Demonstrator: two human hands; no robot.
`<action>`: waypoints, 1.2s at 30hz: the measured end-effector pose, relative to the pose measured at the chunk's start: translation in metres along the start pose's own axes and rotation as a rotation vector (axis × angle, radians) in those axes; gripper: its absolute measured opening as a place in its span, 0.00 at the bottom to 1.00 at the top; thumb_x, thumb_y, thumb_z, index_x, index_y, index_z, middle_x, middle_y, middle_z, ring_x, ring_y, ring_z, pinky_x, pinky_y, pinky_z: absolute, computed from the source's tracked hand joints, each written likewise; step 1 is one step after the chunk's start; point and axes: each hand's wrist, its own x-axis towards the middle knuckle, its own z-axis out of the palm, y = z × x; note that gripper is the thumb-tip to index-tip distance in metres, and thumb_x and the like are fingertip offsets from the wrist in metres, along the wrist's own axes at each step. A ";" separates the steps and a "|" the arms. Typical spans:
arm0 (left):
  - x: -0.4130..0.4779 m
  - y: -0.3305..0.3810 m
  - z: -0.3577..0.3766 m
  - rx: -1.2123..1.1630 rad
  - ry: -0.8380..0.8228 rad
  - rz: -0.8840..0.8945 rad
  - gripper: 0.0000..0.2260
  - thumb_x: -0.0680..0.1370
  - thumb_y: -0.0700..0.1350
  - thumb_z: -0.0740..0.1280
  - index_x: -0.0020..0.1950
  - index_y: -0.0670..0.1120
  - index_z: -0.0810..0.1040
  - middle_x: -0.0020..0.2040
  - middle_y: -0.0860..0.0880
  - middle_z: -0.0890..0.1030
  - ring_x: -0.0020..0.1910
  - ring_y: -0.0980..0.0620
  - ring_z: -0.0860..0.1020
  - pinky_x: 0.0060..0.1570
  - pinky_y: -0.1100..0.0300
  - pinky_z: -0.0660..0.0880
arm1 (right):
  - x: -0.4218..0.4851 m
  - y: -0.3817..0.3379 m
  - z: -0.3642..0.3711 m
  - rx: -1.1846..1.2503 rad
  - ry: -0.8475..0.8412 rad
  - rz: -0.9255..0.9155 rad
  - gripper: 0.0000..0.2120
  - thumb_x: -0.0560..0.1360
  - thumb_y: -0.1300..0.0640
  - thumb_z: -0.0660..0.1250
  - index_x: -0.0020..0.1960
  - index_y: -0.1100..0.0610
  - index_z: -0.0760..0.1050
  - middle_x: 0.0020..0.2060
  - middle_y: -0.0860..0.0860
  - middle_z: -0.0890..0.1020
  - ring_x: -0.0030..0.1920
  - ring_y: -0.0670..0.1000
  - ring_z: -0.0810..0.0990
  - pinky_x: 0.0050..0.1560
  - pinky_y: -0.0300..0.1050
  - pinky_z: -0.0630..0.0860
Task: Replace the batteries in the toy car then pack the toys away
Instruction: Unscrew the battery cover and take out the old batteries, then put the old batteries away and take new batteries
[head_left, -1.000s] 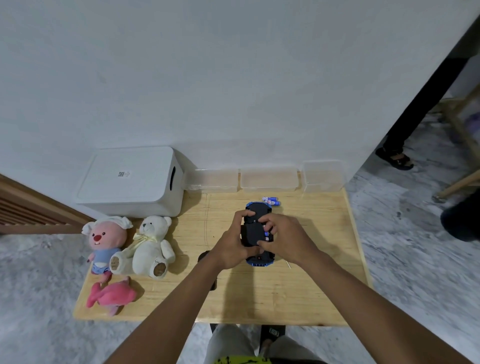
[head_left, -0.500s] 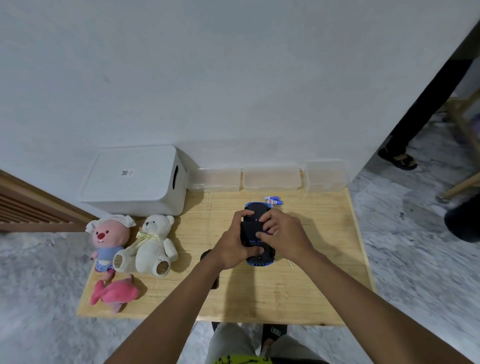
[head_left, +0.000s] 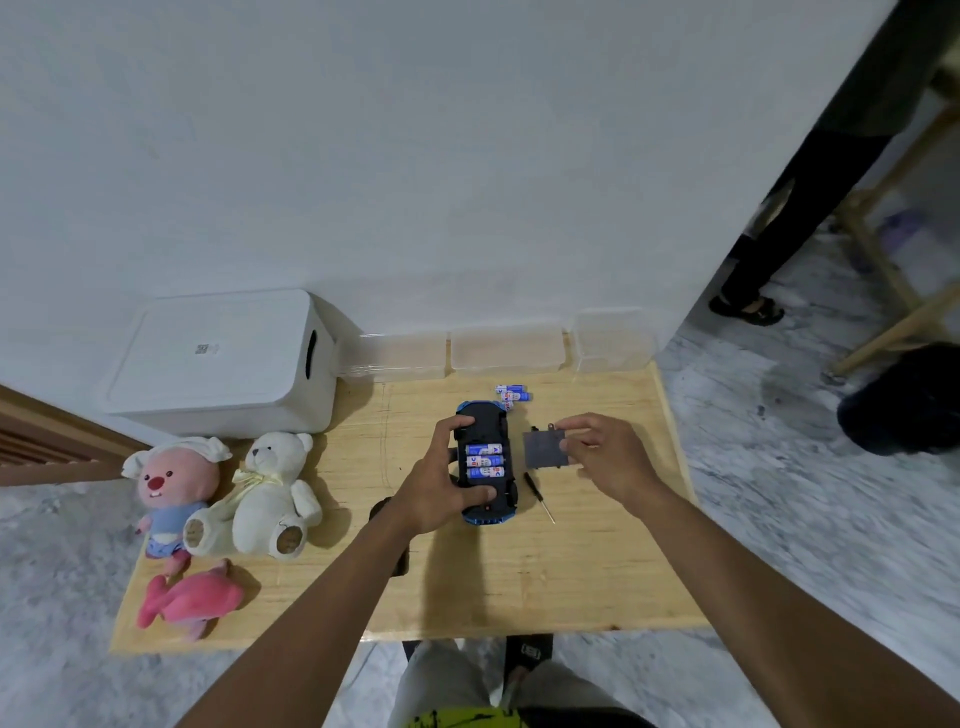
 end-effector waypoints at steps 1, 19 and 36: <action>0.000 -0.001 0.002 -0.001 -0.004 -0.004 0.40 0.72 0.35 0.79 0.74 0.60 0.61 0.61 0.47 0.79 0.57 0.49 0.82 0.52 0.50 0.85 | 0.000 0.011 -0.007 0.003 0.022 0.049 0.10 0.76 0.63 0.71 0.49 0.48 0.83 0.44 0.53 0.86 0.46 0.55 0.85 0.40 0.49 0.81; -0.014 -0.002 0.020 -0.007 0.006 -0.018 0.43 0.71 0.37 0.80 0.74 0.63 0.60 0.63 0.49 0.78 0.58 0.45 0.82 0.51 0.48 0.85 | -0.013 0.040 0.001 -0.196 0.227 0.018 0.05 0.75 0.54 0.72 0.51 0.48 0.80 0.47 0.47 0.82 0.51 0.50 0.81 0.50 0.43 0.77; -0.022 0.008 0.030 0.078 0.138 0.095 0.47 0.69 0.37 0.82 0.75 0.54 0.55 0.59 0.61 0.75 0.46 0.64 0.82 0.45 0.66 0.80 | -0.039 -0.037 0.079 -0.423 0.244 -0.157 0.12 0.71 0.44 0.74 0.50 0.51 0.81 0.45 0.46 0.83 0.45 0.49 0.81 0.39 0.42 0.74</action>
